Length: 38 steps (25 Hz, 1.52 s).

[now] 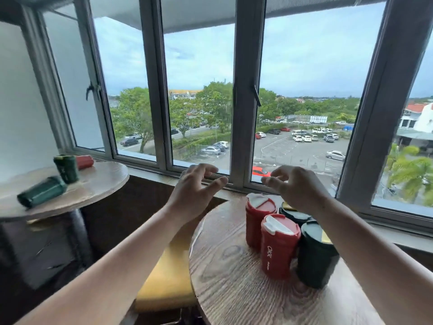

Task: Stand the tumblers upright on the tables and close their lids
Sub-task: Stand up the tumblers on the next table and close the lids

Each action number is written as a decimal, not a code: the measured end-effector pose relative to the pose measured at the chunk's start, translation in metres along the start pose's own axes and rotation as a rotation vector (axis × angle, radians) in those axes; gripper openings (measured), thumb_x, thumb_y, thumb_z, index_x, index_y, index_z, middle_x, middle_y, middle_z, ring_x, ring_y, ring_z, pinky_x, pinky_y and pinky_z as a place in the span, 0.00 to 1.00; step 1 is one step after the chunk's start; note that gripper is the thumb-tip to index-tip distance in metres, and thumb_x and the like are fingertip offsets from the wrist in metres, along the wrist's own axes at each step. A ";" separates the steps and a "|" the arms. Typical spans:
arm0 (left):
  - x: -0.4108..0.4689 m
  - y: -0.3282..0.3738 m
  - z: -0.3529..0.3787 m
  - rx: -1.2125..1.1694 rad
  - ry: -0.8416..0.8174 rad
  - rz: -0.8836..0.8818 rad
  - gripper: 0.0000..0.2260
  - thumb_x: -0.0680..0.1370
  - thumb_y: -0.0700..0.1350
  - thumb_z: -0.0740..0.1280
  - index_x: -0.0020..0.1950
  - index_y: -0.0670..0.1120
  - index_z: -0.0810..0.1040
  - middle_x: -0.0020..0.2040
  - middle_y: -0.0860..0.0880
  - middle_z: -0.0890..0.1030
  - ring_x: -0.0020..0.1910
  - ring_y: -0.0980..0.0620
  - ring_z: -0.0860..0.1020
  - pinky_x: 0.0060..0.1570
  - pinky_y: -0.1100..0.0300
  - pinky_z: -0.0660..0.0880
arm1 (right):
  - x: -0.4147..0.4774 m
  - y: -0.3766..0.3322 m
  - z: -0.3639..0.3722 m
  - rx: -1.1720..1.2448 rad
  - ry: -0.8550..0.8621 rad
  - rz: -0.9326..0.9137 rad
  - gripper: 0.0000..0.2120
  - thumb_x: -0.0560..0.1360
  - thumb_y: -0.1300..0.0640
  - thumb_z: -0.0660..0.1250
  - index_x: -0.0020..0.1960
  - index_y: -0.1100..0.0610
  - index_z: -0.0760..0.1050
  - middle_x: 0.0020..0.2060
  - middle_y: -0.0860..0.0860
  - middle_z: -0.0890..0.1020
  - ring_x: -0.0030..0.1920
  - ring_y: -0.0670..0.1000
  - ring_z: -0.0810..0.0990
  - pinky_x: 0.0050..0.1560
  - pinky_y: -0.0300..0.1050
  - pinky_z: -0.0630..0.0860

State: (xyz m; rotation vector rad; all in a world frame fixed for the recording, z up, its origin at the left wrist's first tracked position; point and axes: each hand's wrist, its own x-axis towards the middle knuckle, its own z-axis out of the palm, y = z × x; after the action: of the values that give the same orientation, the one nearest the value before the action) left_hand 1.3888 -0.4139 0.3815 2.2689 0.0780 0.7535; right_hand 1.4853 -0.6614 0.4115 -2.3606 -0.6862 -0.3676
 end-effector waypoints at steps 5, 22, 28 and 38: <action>0.004 -0.063 -0.084 -0.003 0.068 -0.039 0.21 0.74 0.65 0.66 0.63 0.56 0.80 0.62 0.52 0.80 0.63 0.54 0.77 0.60 0.53 0.74 | 0.031 -0.087 0.081 0.069 -0.084 -0.115 0.29 0.73 0.34 0.68 0.63 0.53 0.82 0.56 0.53 0.88 0.55 0.54 0.85 0.54 0.48 0.79; -0.007 -0.365 -0.366 0.177 0.270 -0.340 0.11 0.79 0.59 0.69 0.58 0.57 0.80 0.60 0.54 0.80 0.62 0.53 0.76 0.58 0.54 0.73 | 0.172 -0.388 0.393 0.221 -0.345 -0.292 0.23 0.76 0.39 0.71 0.64 0.51 0.82 0.54 0.50 0.87 0.48 0.50 0.82 0.45 0.41 0.72; 0.031 -0.450 -0.408 0.257 0.318 -0.427 0.10 0.78 0.59 0.69 0.57 0.57 0.80 0.59 0.54 0.81 0.61 0.52 0.77 0.64 0.48 0.74 | 0.250 -0.429 0.484 0.240 -0.420 -0.326 0.22 0.76 0.39 0.71 0.64 0.50 0.82 0.59 0.50 0.86 0.49 0.50 0.81 0.47 0.44 0.73; 0.178 -0.572 -0.450 0.245 0.410 -0.531 0.10 0.81 0.56 0.68 0.57 0.52 0.81 0.57 0.51 0.82 0.58 0.52 0.79 0.54 0.57 0.73 | 0.389 -0.474 0.601 0.242 -0.435 -0.384 0.20 0.75 0.41 0.72 0.62 0.52 0.83 0.57 0.51 0.86 0.50 0.50 0.80 0.48 0.44 0.73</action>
State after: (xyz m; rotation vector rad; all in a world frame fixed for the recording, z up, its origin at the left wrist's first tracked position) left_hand 1.3857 0.3341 0.3419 2.1273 0.9698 0.9335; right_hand 1.5904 0.1895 0.3620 -2.0840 -1.3177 0.0774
